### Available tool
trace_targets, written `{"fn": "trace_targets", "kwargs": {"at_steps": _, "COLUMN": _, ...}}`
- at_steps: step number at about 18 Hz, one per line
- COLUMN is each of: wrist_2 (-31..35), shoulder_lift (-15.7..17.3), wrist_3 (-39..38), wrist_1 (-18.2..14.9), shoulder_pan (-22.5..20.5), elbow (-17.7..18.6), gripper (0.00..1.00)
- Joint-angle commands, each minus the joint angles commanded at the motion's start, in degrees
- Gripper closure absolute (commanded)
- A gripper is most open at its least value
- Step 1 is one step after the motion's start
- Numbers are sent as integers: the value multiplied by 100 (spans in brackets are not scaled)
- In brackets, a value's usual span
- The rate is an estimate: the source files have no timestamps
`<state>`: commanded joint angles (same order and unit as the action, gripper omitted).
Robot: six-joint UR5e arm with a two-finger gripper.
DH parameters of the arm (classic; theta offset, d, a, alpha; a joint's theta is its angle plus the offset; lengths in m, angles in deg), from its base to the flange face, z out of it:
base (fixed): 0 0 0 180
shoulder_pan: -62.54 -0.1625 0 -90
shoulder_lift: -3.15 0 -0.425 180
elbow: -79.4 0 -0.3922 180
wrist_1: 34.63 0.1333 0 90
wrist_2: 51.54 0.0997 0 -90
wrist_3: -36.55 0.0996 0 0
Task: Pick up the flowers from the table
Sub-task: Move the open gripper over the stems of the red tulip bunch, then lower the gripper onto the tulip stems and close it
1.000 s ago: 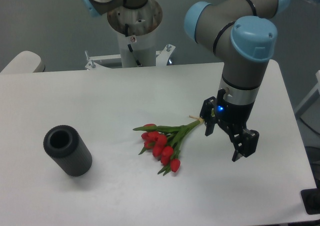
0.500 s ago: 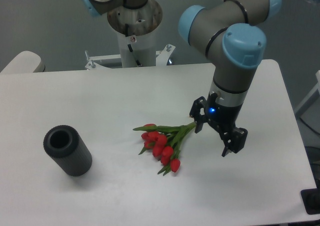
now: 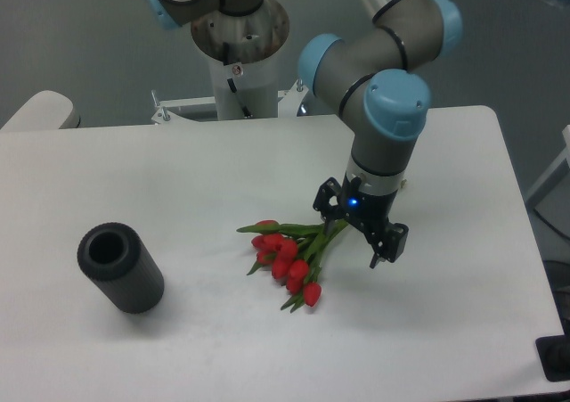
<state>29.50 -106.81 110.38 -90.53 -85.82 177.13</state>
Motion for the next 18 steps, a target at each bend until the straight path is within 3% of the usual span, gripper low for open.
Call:
{"fn": "trace_targets", "kwargs": {"at_steps": 7, "wrist_2": 781, "shoulder_lift": 70, "wrist_3": 53, "wrist_1": 44, "shoulder_pan": 0, "elbow": 440, "gripper": 0}}
{"fn": "trace_targets", "kwargs": {"at_steps": 12, "wrist_2": 782, "shoulder_lift": 88, "wrist_3": 97, "wrist_1": 96, "shoulder_pan": -9, "elbow": 782, "gripper": 0}}
{"fn": "trace_targets", "kwargs": {"at_steps": 18, "wrist_2": 791, "shoulder_lift": 44, "wrist_3": 88, "wrist_1": 527, "shoulder_pan": 131, "elbow": 1020, "gripper": 0}}
